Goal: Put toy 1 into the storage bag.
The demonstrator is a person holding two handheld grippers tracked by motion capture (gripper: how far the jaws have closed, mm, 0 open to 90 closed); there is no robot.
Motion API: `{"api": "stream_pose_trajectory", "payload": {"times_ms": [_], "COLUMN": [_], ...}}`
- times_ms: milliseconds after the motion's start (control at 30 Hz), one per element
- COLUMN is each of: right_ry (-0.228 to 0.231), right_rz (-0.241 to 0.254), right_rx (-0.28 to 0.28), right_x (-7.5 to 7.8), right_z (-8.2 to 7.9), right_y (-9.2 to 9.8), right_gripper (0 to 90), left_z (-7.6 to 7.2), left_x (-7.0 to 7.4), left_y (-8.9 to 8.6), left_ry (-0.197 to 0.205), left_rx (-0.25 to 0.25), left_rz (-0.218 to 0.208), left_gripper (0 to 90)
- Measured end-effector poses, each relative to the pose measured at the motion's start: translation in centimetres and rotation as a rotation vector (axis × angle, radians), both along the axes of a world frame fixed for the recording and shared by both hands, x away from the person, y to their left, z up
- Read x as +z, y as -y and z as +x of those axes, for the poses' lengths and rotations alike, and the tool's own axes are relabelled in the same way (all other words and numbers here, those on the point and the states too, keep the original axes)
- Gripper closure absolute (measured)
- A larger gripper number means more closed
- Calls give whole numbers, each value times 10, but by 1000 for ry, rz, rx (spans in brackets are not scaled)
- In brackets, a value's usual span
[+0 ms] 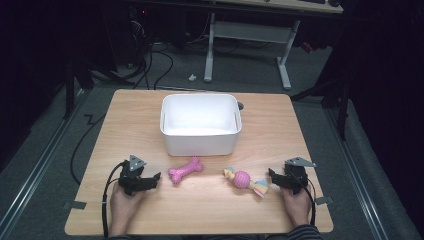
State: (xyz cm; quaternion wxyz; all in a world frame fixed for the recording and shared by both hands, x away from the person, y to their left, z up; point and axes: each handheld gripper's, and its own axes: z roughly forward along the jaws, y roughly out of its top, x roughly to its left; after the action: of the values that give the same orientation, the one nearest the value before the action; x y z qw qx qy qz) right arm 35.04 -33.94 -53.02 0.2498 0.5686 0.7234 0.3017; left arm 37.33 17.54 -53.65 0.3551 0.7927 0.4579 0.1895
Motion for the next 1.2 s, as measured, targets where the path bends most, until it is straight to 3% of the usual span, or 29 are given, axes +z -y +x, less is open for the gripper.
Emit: {"api": "stream_pose_trajectory", "payload": {"times_ms": [867,1000,1200], "right_ry": [1,0,0], "right_rz": [-3,-2,-2], "right_rx": [33,32,32], "right_x": [0,0,0], "right_z": [-1,-1,-1], "right_y": [-3,-3,-3], "right_gripper": [289,289,289], "left_z": [1,0,-2], "left_x": [2,3,5], "left_y": [0,-5,-6], "left_ry": [-3,-17,-33], "left_rx": [10,7,-5], "left_rz": [17,-16,-24], "left_gripper": [246,252,259]}}
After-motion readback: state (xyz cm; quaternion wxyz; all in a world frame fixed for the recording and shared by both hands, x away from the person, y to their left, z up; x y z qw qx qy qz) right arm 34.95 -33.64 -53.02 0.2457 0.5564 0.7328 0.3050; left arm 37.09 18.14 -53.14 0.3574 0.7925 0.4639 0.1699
